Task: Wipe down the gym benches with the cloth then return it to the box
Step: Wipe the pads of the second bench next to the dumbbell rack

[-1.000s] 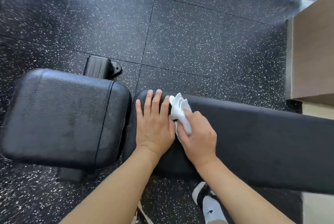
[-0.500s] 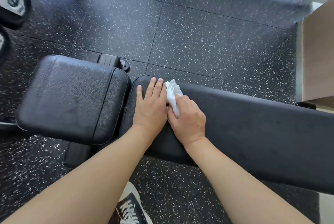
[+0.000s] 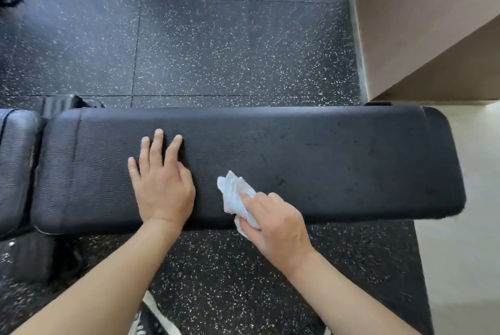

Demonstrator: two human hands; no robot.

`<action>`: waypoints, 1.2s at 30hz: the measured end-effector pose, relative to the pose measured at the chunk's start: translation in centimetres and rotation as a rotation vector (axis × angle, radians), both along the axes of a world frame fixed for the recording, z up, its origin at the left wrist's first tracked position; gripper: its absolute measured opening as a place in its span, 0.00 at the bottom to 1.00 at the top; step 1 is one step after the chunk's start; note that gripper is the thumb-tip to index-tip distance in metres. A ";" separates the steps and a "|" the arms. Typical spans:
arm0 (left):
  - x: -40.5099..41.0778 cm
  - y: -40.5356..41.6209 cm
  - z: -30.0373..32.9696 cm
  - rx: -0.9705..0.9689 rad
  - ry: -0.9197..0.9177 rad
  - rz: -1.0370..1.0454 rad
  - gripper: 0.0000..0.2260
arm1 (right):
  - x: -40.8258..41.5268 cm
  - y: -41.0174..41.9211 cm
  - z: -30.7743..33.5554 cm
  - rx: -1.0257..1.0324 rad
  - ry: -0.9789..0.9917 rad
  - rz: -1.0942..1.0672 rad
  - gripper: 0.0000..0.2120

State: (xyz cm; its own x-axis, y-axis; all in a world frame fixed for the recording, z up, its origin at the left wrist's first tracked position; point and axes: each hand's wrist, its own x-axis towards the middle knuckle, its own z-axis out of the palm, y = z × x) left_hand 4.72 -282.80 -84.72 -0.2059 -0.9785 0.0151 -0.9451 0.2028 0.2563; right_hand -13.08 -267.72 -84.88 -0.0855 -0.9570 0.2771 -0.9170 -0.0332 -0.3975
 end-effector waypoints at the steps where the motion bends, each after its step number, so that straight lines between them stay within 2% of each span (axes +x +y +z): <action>1: 0.0 0.0 -0.3 -0.008 -0.002 0.003 0.25 | -0.5 0.6 -0.2 -0.002 -0.004 0.004 0.15; 7: -0.4 0.2 -0.5 -0.045 -0.004 0.026 0.25 | -0.5 -3.0 -0.8 -0.070 0.024 -0.041 0.14; 10: -0.3 0.0 -0.8 -0.070 0.000 0.027 0.25 | -2.3 -10.1 -0.1 -0.073 0.049 -0.158 0.18; 13: -0.2 -0.1 -1.3 -0.091 -0.011 0.025 0.26 | -4.0 -18.3 0.5 -0.032 0.046 -0.289 0.17; 16: 0.0 -0.1 -1.7 -0.107 -0.020 0.020 0.26 | -4.0 -22.9 0.4 0.051 0.013 -0.268 0.16; 18: 0.1 -0.1 -1.7 -0.102 -0.020 0.019 0.26 | -3.4 -22.8 0.3 0.011 -0.009 -0.235 0.15; 21: 0.0 -0.1 -1.5 -0.092 -0.023 0.018 0.26 | -1.4 -18.5 0.4 -0.068 -0.019 -0.186 0.14; 26: 0.0 -0.1 -1.4 -0.081 -0.041 0.019 0.26 | 1.6 -4.7 -0.2 -0.017 -0.098 0.208 0.19; 29: -0.1 -0.2 -1.3 -0.080 -0.033 0.018 0.27 | -0.7 -2.9 -0.6 -0.023 -0.025 0.325 0.20; 31: 0.0 -0.2 -1.3 -0.082 -0.038 0.009 0.27 | -1.9 -5.8 -0.6 -0.067 0.002 0.261 0.19; 36: 0.1 -0.2 -1.5 -0.096 -0.059 0.008 0.27 | -2.7 -17.1 -0.1 -0.105 0.038 -0.087 0.16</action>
